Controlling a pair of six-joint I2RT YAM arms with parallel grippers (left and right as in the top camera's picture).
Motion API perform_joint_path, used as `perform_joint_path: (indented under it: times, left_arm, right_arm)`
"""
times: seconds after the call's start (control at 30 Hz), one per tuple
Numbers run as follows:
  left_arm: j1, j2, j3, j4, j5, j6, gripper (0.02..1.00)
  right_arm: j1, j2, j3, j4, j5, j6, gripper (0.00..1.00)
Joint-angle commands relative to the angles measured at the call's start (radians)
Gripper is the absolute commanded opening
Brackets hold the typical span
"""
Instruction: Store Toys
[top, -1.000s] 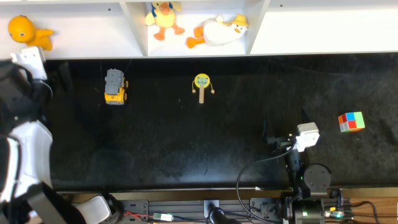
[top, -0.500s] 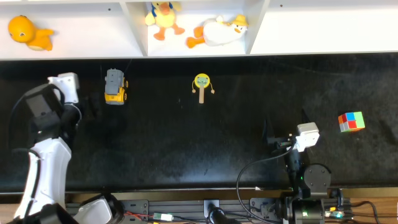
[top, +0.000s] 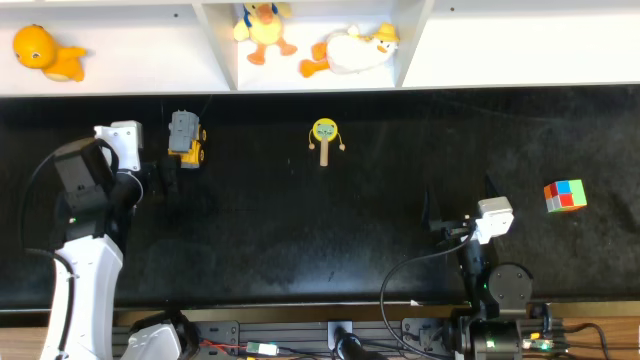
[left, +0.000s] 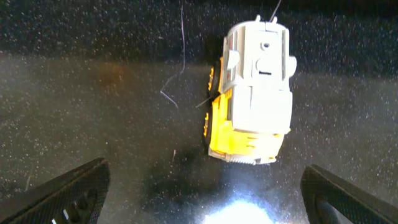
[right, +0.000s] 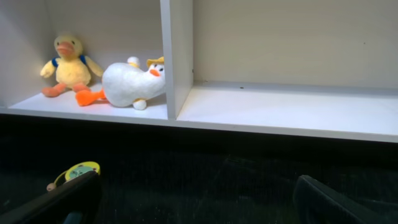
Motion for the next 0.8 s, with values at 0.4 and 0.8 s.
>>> perform_joint_path:
  times: [0.4,0.8]
  left_arm:
    - [-0.155,0.133,-0.002,0.109,-0.007,-0.004,1.0]
    - [-0.156,0.233,0.045,0.176,-0.036,0.031,0.991]
  right_arm:
    - [-0.002,-0.007,-0.013,0.004,0.004,0.008,0.996]
    - [-0.002,-0.007,-0.013,0.004,0.004,0.008,0.996]
